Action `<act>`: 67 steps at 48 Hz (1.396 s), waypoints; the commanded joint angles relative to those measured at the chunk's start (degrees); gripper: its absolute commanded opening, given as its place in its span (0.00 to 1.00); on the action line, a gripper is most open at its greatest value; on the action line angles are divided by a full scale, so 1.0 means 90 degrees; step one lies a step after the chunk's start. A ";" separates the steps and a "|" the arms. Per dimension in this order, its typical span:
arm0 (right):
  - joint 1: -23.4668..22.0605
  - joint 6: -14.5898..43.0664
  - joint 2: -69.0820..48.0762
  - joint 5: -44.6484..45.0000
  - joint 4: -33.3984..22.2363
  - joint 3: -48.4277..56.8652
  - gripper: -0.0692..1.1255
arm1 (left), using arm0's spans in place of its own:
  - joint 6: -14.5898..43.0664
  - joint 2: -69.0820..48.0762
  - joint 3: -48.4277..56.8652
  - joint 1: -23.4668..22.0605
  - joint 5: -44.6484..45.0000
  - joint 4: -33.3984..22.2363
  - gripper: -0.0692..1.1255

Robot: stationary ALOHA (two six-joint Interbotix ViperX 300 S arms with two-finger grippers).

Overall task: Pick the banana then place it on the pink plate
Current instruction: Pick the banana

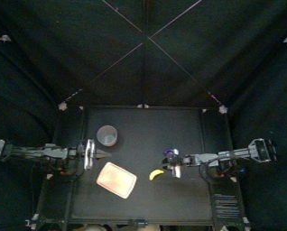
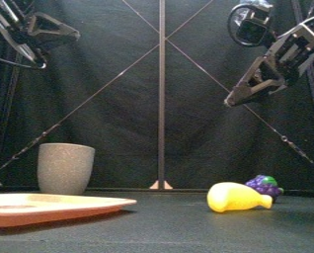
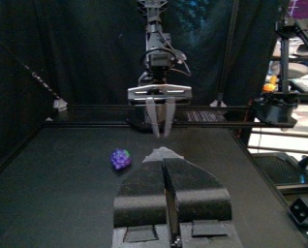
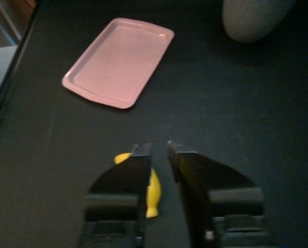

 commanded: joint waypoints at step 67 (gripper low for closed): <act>0.0576 -0.0029 0.3174 0.3164 -0.0791 -0.2217 0.80 | -0.0020 0.0020 -0.0127 0.0264 0.0029 -0.0010 0.08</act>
